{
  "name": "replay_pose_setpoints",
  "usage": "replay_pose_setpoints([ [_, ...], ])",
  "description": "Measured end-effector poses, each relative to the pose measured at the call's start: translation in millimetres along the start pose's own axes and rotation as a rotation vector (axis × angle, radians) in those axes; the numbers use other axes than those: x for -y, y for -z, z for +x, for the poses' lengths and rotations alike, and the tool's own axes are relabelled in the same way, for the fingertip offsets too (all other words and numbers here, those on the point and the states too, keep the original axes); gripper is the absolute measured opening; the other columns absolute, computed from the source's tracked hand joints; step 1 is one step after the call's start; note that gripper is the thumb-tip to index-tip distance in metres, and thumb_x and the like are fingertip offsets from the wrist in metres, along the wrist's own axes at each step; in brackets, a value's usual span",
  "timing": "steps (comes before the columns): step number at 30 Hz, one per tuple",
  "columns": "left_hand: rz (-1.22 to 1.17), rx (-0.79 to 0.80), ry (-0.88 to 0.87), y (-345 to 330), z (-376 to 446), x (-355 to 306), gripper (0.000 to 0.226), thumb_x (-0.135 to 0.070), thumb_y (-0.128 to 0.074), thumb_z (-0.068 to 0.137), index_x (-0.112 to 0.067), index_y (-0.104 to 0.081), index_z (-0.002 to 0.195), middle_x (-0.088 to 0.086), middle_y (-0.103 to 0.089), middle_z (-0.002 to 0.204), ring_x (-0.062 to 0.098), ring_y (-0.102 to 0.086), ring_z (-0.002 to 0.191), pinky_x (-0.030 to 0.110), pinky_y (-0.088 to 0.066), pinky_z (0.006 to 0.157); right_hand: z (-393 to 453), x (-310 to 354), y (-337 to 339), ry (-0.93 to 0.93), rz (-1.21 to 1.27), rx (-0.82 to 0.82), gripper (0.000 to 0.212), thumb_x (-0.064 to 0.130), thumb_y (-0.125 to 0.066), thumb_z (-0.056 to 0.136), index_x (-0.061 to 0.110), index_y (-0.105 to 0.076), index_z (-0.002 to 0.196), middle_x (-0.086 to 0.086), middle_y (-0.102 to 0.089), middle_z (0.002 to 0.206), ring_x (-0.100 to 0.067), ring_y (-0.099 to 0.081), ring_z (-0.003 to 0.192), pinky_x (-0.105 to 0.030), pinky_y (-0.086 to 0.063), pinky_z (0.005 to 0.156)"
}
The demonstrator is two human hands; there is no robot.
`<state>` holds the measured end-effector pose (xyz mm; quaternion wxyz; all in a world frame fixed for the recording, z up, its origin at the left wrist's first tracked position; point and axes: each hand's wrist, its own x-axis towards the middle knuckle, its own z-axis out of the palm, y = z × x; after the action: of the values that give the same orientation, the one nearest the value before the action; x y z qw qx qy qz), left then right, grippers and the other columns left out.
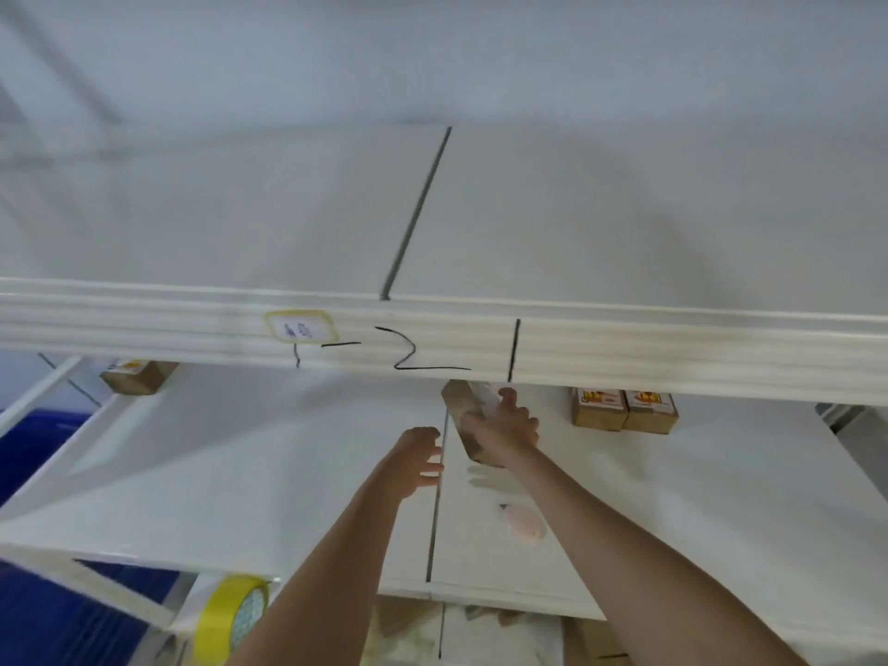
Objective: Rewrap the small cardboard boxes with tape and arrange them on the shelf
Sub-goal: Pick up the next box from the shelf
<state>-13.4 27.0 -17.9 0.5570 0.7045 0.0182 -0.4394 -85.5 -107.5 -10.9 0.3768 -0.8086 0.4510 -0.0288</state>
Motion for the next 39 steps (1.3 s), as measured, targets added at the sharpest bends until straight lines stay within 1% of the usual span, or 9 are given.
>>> replay_pose_setpoints([
  [4,-0.062,0.140,-0.032,30,-4,-8,0.031,-0.036,-0.046,0.107,-0.016,-0.050,0.131,0.015,-0.057,0.130,0.042,-0.054,0.126,0.052,-0.045,0.107,-19,34,-16,-0.083,0.747,0.197,0.052,0.049,-0.056,0.086,0.022,-0.055,0.130,-0.007,-0.071,0.111,-0.030,-0.069,0.098,-0.036,-0.054,0.077],
  [7,-0.152,0.211,-0.073,62,-8,-15,0.034,-0.036,-0.042,0.108,-0.012,-0.059,0.125,0.015,-0.065,0.124,0.034,-0.064,0.116,0.051,-0.050,0.103,-38,46,-30,-0.187,1.039,0.304,0.033,0.034,-0.053,0.094,0.015,-0.063,0.118,-0.014,-0.072,0.110,-0.035,-0.070,0.102,-0.049,-0.057,0.092],
  [9,-0.162,0.261,-0.106,87,-8,-16,0.037,-0.034,-0.042,0.109,-0.007,-0.060,0.127,0.019,-0.069,0.121,0.033,-0.069,0.108,0.053,-0.055,0.096,-55,52,-41,-0.211,1.100,0.340,0.028,0.024,-0.049,0.096,0.008,-0.064,0.113,-0.015,-0.069,0.100,-0.032,-0.068,0.090,-0.046,-0.058,0.088],
  [12,-0.104,0.245,-0.141,125,0,-11,0.044,-0.032,-0.060,0.101,-0.011,-0.055,0.139,0.016,-0.070,0.121,0.035,-0.069,0.108,0.055,-0.057,0.091,-75,63,-56,-0.202,0.989,0.317,0.020,0.016,-0.046,0.094,0.009,-0.063,0.101,-0.009,-0.060,0.086,-0.023,-0.058,0.073,-0.034,-0.052,0.067],
  [16,-0.027,0.219,-0.105,156,8,1,0.072,-0.034,-0.081,0.083,-0.019,-0.048,0.146,0.011,-0.069,0.125,0.032,-0.067,0.112,0.054,-0.057,0.093,-93,70,-79,-0.167,0.870,0.330,0.034,0.039,-0.060,0.098,0.017,-0.057,0.124,-0.008,-0.069,0.115,-0.026,-0.071,0.096,-0.039,-0.059,0.082],
  [20,0.022,0.228,-0.068,157,1,25,0.065,-0.029,-0.079,0.086,-0.019,-0.050,0.144,0.012,-0.070,0.121,0.031,-0.067,0.109,0.050,-0.057,0.092,-115,59,-103,-0.162,0.620,0.266,0.056,0.040,-0.071,0.092,0.027,-0.044,0.140,-0.003,-0.067,0.123,-0.018,-0.070,0.103,-0.037,-0.060,0.090],
  [27,0.195,0.163,-0.114,166,-3,59,0.040,-0.019,-0.073,0.092,-0.014,-0.063,0.131,0.012,-0.074,0.106,0.034,-0.072,0.095,0.042,-0.059,0.085,-131,51,-106,-0.166,0.399,0.251,0.060,0.023,-0.064,0.098,0.018,-0.037,0.152,-0.005,-0.048,0.149,-0.022,-0.055,0.122,-0.034,-0.051,0.097],
  [30,0.179,0.105,-0.137,161,-7,63,0.035,-0.011,-0.070,0.093,-0.008,-0.065,0.128,0.012,-0.074,0.105,0.031,-0.074,0.090,0.043,-0.063,0.080,-126,48,-112,-0.185,0.377,0.220,0.057,0.025,-0.064,0.099,0.014,-0.040,0.150,-0.007,-0.051,0.145,-0.020,-0.056,0.111,-0.031,-0.053,0.089],
  [39,0.364,0.117,-0.178,140,-11,62,0.043,0.006,-0.054,0.097,-0.008,-0.056,0.138,0.009,-0.066,0.125,0.030,-0.068,0.108,0.038,-0.063,0.080,-111,40,-116,-0.156,0.063,0.081,0.044,0.031,-0.060,0.099,0.008,-0.053,0.137,-0.012,-0.060,0.135,-0.028,-0.059,0.120,-0.032,-0.050,0.092],
])
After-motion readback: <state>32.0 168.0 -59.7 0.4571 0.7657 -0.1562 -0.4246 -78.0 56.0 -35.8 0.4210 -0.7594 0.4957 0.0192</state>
